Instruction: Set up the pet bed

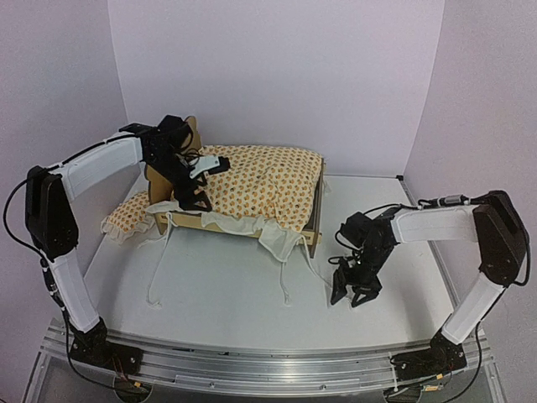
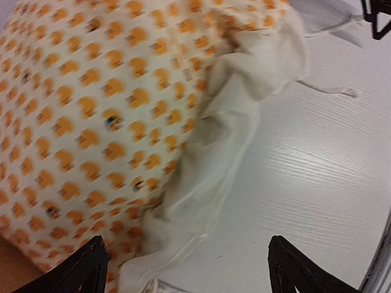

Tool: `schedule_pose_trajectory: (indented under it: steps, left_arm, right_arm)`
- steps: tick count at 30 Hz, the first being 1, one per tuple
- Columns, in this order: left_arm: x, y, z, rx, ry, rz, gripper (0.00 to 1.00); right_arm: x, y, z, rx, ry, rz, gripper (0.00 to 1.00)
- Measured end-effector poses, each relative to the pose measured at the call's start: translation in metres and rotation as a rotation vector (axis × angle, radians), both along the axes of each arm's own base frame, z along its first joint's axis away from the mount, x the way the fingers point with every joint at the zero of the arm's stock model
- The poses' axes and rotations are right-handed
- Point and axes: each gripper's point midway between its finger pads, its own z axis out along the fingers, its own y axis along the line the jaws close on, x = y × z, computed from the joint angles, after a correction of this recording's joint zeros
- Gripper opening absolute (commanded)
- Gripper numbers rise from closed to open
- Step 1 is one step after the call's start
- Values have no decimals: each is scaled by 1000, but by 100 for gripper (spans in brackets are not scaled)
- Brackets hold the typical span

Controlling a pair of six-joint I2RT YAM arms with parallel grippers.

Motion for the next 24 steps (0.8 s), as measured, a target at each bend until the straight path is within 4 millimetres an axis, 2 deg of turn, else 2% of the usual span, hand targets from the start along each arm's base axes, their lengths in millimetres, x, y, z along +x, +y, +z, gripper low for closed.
schedule_pose_trajectory:
  steps: [1,3,5,8,10,12,14,17,20,22,24]
  left_arm:
    - [15,15,5,13,-36,43,91]
    - [42,49,8,60,-97,125,91]
    - [54,72,7,106,-126,166,92]
    - [64,92,3,163,-156,192,93]
    - [71,103,0,197,-176,204,91]
    - [76,110,-5,224,-195,207,87]
    - [77,114,-15,246,-197,194,83]
    - [78,116,-30,270,-181,173,81]
    - [77,117,-47,294,-153,153,82]
    - [73,118,-60,311,-129,136,80]
    - [70,120,-67,325,-116,127,74]
  right_arm:
    - [16,7,11,7,-74,10,87]
    - [49,25,41,50,-248,19,89]
    - [76,45,82,116,-440,22,89]
    - [96,69,132,191,-660,11,90]
    - [100,82,148,221,-745,6,84]
    - [101,96,147,242,-780,8,79]
    - [107,111,134,241,-786,-1,75]
    - [117,127,93,194,-759,-18,67]
    - [126,130,51,128,-720,-33,61]
    - [131,131,36,100,-711,-47,58]
    - [138,133,33,87,-726,-69,54]
